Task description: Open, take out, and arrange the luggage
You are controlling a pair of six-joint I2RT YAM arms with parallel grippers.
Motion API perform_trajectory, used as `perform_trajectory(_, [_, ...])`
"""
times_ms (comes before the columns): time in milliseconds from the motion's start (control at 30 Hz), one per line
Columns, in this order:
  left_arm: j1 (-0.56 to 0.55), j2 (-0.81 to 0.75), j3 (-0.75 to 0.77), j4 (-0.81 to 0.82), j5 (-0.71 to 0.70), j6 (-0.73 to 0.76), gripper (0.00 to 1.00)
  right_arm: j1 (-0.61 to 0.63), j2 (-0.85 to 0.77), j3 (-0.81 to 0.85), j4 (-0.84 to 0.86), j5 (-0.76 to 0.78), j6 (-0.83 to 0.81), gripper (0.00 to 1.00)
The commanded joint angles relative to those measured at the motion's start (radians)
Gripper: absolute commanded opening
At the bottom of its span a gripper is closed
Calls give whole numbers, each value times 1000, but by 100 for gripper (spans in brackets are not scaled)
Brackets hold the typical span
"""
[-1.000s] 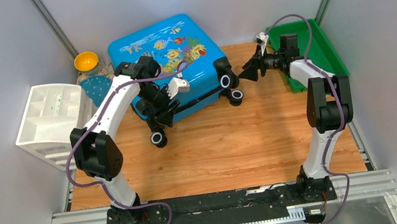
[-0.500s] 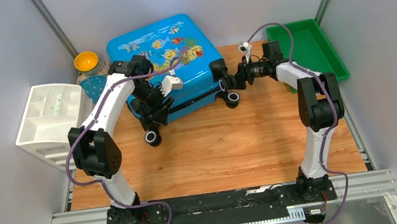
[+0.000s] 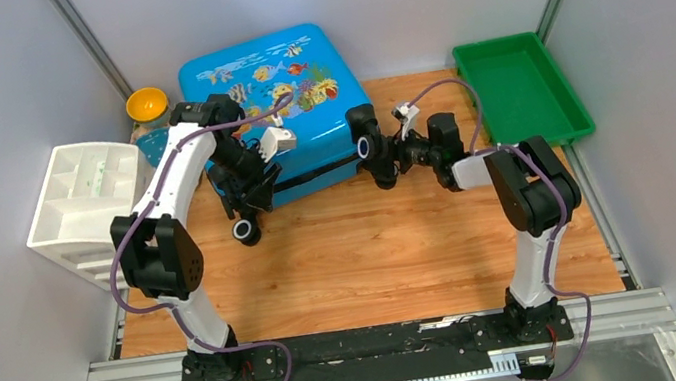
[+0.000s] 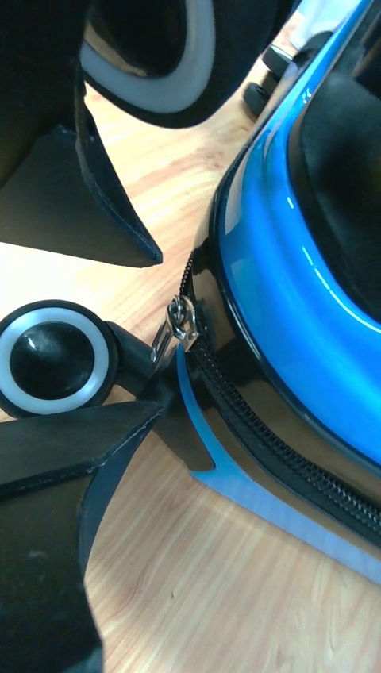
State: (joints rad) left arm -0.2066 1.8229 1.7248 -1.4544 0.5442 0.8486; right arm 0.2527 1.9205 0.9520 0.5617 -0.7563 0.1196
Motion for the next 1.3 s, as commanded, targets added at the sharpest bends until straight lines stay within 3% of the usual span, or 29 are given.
perform_trajectory(0, [73, 138, -19, 379, -201, 26, 64, 25, -61, -56, 332, 190, 100, 64])
perform_trajectory(267, [82, 150, -10, 378, -210, 29, 63, 14, -67, -99, 443, 238, 94, 43])
perform_trajectory(367, [85, 157, -1, 379, -210, 32, 63, 7, -94, -119, 457, 207, 80, 26])
perform_trajectory(433, [87, 167, 15, 378, -211, 30, 63, -4, -107, -136, 457, 177, 69, 2])
perform_trajectory(467, [90, 168, 21, 376, -210, 30, 63, -10, -113, -140, 455, 176, 69, 0])
perform_trajectory(933, [110, 197, 50, 374, -211, 15, 61, -127, -117, -59, 345, 71, 106, 0])
perform_trajectory(1267, [111, 207, 53, 376, -219, 12, 61, -125, -23, 77, 333, 251, 126, 0])
